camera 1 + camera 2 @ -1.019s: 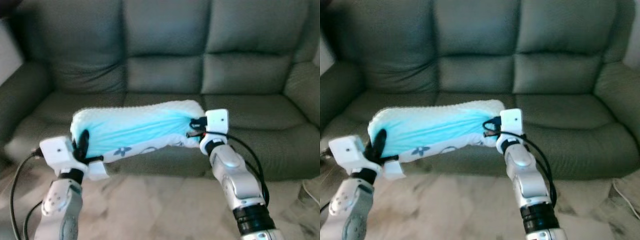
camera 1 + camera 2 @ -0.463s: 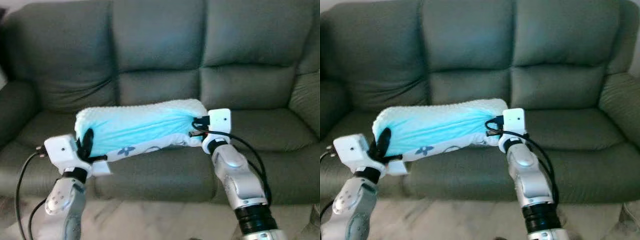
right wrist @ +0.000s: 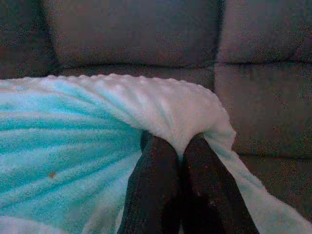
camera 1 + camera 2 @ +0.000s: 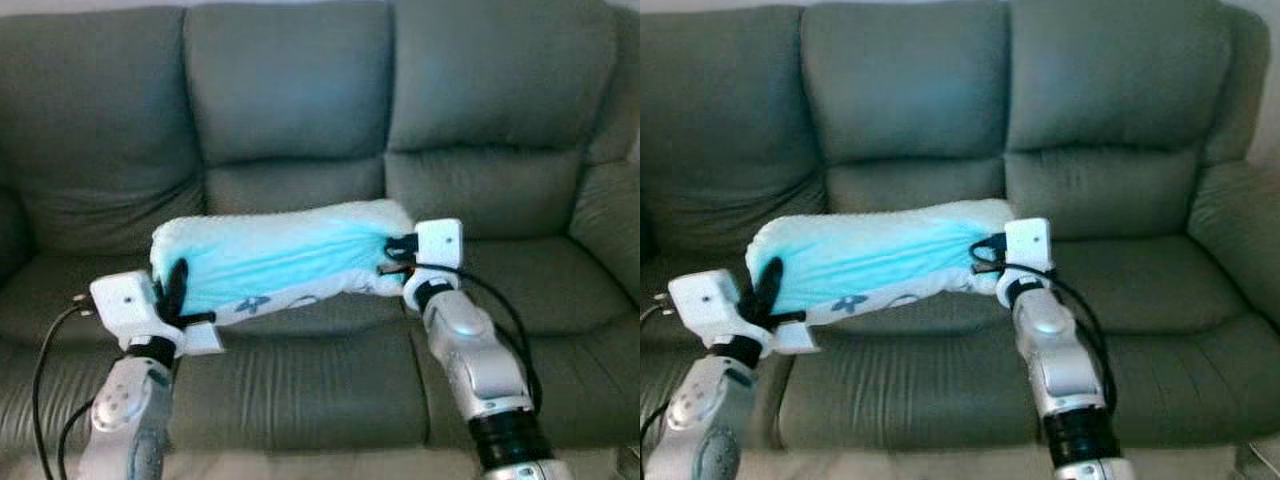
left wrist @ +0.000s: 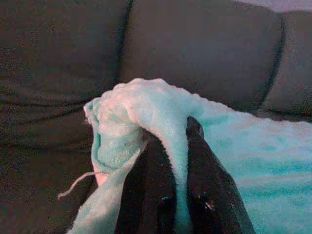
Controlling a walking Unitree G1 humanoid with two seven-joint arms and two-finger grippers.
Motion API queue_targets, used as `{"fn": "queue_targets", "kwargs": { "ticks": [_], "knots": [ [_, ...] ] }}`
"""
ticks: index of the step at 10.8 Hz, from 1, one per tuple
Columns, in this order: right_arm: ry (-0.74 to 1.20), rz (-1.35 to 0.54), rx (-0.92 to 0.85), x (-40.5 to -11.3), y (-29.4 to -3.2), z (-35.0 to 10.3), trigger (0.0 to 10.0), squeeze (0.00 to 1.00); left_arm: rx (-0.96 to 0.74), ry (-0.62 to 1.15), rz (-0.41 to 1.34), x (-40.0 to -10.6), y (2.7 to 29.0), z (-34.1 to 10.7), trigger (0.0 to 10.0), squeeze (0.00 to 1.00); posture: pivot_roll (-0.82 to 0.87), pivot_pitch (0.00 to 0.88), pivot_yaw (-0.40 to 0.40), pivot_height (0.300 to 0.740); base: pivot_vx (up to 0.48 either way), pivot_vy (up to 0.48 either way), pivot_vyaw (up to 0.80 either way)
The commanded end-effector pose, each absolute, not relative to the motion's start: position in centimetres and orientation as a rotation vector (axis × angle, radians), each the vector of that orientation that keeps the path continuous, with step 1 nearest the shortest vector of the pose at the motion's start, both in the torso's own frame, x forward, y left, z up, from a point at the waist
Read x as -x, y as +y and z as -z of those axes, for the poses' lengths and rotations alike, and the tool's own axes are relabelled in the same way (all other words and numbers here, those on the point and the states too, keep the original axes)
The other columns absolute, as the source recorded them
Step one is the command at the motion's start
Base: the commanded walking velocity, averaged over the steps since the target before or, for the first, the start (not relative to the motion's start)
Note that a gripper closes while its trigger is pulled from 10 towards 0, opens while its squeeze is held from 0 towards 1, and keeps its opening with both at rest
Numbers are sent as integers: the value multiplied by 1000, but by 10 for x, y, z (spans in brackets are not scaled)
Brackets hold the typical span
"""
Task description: Move the pillow to the sofa
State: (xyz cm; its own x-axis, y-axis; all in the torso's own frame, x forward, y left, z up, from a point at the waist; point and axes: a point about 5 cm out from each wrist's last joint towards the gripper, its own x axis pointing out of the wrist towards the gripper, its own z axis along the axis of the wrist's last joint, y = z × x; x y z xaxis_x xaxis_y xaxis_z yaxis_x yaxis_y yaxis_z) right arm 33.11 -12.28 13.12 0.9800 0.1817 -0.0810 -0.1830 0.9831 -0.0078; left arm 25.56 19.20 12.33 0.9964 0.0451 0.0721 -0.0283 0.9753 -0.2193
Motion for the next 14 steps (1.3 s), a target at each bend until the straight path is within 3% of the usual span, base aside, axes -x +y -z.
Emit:
{"fn": "queue_targets", "kwargs": {
  "ticks": [1, 4, 8, 14],
  "knots": [
    [57, -144, 26, -333, -135, -137, 10000, 0, 221, -106, -58, -254, 195, -127, 10000, 0, -201, 85, 43, 740, 0, 0, 0],
    [62, -151, 23, -333, -135, -136, 10000, 0, 228, -19, -163, -257, 204, -117, 10000, 0, -201, 80, 42, 740, 0, 0, 0],
    [60, -157, 20, -334, -134, -137, 10000, 0, 224, -7, -181, -259, 208, -116, 10000, 0, -200, 78, 42, 740, 0, 0, 0],
    [60, -146, 20, -335, -134, -137, 10000, 0, 206, 33, -157, -259, 203, -112, 10000, 0, -200, 87, 44, 740, 0, 480, 0]
  ]
}}
